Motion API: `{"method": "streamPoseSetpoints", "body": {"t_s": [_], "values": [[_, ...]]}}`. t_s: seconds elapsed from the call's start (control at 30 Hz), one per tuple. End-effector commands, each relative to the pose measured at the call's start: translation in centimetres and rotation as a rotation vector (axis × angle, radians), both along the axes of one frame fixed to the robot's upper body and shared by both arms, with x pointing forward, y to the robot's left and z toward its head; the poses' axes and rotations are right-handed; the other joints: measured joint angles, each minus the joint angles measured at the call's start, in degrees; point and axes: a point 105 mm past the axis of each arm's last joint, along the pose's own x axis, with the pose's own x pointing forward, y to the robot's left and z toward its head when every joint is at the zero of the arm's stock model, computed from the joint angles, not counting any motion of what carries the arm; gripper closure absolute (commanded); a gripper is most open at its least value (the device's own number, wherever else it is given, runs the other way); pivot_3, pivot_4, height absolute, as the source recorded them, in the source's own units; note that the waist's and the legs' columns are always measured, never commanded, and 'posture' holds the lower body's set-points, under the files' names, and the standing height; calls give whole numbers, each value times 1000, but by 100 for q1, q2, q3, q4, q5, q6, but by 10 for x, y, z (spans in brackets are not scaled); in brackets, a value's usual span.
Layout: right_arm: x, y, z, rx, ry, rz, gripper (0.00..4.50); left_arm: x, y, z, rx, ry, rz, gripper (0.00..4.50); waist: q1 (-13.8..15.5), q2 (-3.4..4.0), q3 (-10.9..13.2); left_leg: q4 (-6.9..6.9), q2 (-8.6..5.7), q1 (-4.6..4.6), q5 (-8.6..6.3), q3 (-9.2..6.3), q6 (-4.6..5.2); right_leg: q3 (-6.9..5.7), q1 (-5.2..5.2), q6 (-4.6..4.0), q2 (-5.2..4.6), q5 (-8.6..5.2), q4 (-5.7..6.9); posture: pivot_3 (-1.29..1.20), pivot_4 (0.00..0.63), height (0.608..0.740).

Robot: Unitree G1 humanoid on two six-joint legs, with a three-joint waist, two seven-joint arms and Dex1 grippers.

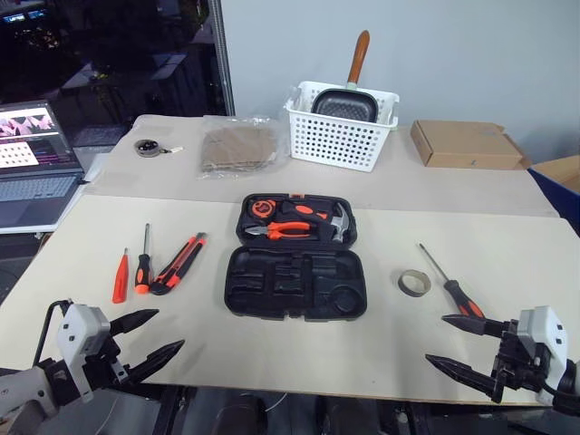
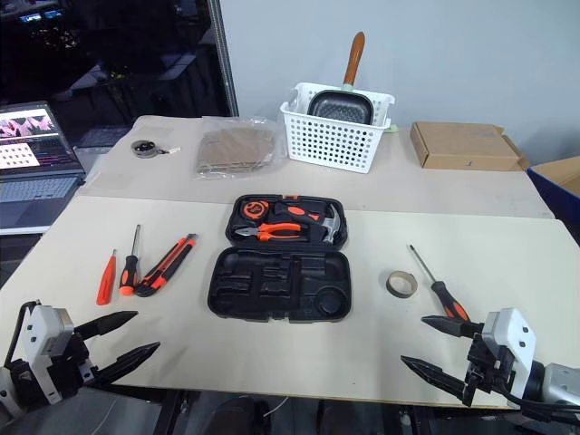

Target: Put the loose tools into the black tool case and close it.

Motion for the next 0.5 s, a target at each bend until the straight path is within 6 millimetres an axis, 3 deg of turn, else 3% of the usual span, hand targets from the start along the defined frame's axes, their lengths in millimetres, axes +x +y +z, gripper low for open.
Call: {"method": "streamPoseSetpoints", "body": {"t_s": [0.03, 0.2, 0.33, 0.5], "values": [[3, 7, 10, 21, -65, 35, 0, 5, 1, 7, 17, -32, 32, 88, -2, 0, 0, 0, 0, 0, 0, 0, 0, 0, 0, 0, 0, 0, 0, 0, 150, 740], [29, 57, 43, 137, -226, 199, 0, 30, 16, 25, 9, -99, 286, 88, -39, -5, 4, 1, 8, 7, 1, 0, 0, 15, 3, -1, 0, 8, 4, 0, 150, 740], [35, 89, 61, 187, -266, 330, 0, 43, 27, 27, 50, -14, 414, 88, -20, -7, 4, 0, 7, 16, 1, 0, 0, 17, 1, 26, 14, 23, 18, 0, 150, 740], [40, 124, 79, 169, -327, 522, 0, 82, 48, 47, 73, 143, 636, 88, 44, -11, 8, 1, -2, -2, 5, -7, -5, -29, -6, 5, 13, 32, 21, 0, 150, 740]]}}
